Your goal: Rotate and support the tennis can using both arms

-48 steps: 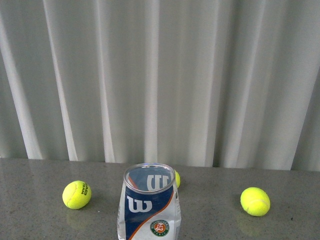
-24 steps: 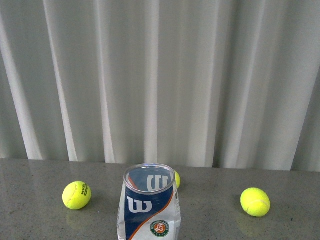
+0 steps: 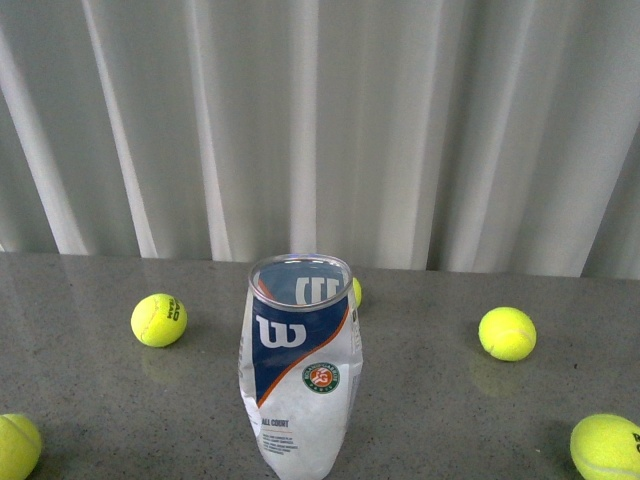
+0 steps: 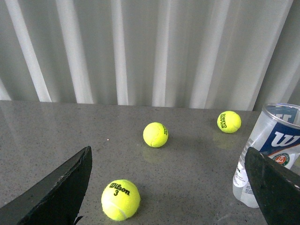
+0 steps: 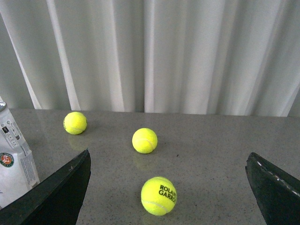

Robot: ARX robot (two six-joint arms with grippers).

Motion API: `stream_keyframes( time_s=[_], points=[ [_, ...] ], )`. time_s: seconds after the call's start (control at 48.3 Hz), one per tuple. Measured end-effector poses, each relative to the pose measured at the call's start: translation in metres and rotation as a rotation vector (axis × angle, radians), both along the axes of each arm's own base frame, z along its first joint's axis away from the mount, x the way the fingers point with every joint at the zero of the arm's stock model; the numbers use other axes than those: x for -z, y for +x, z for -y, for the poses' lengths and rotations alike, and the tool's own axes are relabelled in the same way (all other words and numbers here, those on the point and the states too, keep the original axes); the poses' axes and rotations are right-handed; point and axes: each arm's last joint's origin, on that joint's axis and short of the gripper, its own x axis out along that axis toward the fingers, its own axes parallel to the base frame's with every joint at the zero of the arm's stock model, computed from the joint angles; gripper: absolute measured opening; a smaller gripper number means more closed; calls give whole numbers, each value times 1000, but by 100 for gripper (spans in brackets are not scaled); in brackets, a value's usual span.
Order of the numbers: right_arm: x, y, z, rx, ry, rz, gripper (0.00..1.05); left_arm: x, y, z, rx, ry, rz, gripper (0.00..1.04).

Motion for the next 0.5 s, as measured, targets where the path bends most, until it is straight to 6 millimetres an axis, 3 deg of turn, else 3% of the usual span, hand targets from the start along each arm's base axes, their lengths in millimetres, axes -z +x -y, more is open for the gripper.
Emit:
stream_keyframes(
  time_s=[0.497],
  points=[
    [0, 0, 0, 0, 0, 0, 98, 0, 0, 0, 0, 0, 0, 98]
  ],
)
